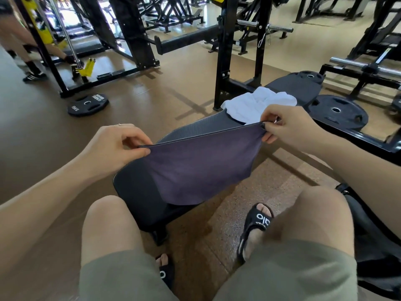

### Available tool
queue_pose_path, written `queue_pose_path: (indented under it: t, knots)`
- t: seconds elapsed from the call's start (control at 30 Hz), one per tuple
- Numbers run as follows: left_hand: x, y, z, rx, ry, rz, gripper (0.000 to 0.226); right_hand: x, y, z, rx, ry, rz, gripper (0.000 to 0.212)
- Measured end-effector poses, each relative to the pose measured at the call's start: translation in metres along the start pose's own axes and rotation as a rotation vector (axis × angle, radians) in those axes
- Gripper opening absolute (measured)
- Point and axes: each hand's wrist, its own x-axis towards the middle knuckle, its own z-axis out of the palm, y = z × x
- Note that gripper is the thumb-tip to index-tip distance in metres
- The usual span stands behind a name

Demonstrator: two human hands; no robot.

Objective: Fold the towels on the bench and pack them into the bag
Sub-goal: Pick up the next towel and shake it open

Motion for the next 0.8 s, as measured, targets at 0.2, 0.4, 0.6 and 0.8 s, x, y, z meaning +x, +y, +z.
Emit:
queue_pose_path:
  t: [0.2,0.4,0.6,0.8]
  knots:
    - [0.017,-0.001,-0.007,0.021,-0.004,-0.011,0.02,0.021,0.006,-0.004,0.005,-0.076,0.036,0.015]
    - [0.058,-0.035,-0.016,0.044,0.038,-0.11,0.012,0.078,-0.005,0.013,-0.093,-0.042,-0.002,0.011]
    - [0.11,-0.059,-0.066,0.083,0.302,-0.141,0.022,0.158,-0.046,0.027,-0.117,0.211,-0.184,0.014]
    - [0.067,-0.075,-0.046,0.183,0.265,-0.072,0.014,0.147,-0.023,0.062,-0.12,0.248,-0.252,0.011]
